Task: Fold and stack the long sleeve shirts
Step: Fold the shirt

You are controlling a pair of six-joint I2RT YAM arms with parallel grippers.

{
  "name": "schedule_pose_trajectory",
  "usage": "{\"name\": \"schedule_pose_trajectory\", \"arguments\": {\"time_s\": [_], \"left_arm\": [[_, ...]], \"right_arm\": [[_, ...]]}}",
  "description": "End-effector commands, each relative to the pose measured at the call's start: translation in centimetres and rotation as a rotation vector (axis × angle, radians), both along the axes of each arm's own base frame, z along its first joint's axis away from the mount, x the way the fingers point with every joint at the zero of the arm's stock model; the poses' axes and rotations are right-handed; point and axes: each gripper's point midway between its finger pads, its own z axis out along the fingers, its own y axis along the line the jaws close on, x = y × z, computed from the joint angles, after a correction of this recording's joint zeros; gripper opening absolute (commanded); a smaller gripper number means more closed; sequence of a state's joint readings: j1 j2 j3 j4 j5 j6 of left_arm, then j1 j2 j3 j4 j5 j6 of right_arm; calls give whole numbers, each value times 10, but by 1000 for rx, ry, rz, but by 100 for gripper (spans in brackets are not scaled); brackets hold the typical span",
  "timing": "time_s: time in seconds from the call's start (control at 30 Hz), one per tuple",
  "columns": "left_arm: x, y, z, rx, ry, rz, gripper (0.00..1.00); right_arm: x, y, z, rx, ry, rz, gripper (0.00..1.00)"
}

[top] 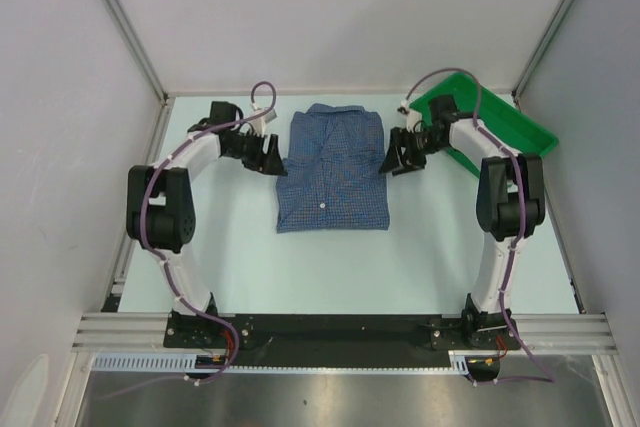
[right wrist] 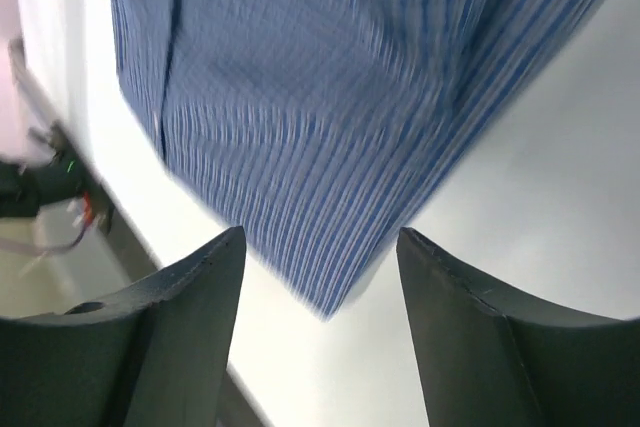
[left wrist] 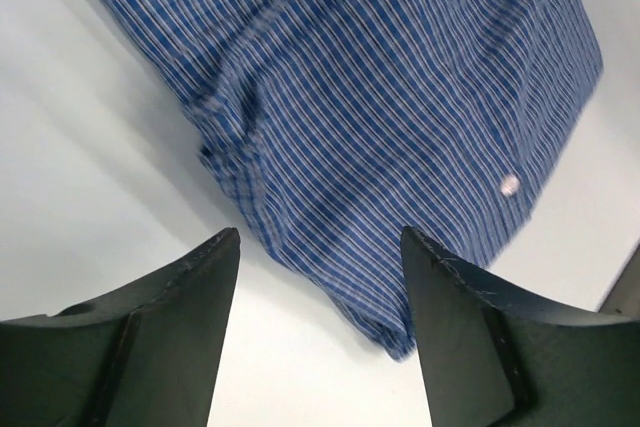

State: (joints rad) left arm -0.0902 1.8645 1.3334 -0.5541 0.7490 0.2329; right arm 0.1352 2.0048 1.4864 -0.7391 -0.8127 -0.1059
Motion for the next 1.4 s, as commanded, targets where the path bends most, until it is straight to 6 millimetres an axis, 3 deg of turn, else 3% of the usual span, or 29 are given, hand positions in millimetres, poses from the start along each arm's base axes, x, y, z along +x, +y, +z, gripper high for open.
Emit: {"name": "schedule_pose_trajectory", "arguments": {"time_s": [0.0,0.03,0.27,0.37,0.47,0.5,0.57,0.7,0.8,1.07,1.13,1.17,1.2,1.27,1.37], "left_arm": [[30,0,-7,6,-5,24,72],[32,-1,-10,8,-1,23,71],[51,-13,-19,17,-16,5,68],[55,-21,-21,11,-23,-9,60],[57,-31,-20,-2,-37,-30,48],[58,-34,-17,-6,-47,-35,44],[57,-44,-12,-20,-60,-58,30],[56,-58,7,-39,-111,-90,8],[61,-63,12,-50,-140,-89,1],[72,-50,-10,-16,-102,-24,1],[76,-41,-15,-5,-99,13,11],[79,-34,-14,-14,-92,34,14],[81,-31,-11,-25,-97,42,27],[76,-26,3,-88,-104,49,38],[78,-22,23,-122,-167,52,52]], "right_arm": [[59,4,7,-29,-143,-50,67],[65,5,-2,-36,-138,-54,68],[90,21,-17,-38,-170,-44,66],[95,26,-19,-28,-175,-34,59],[95,24,-22,-39,-173,-41,36],[94,22,-21,-41,-172,-44,15],[88,13,-23,-54,-158,-58,0],[82,-2,-9,-49,-180,-86,0],[84,-4,-7,-38,-185,-95,0],[104,8,-12,-17,-208,-100,2],[105,8,-14,-22,-199,-100,14],[104,7,-16,-32,-190,-104,30],[102,5,-14,-38,-189,-99,39],[104,-1,1,-44,-220,-107,55],[107,-10,31,-51,-294,-104,58]]}}
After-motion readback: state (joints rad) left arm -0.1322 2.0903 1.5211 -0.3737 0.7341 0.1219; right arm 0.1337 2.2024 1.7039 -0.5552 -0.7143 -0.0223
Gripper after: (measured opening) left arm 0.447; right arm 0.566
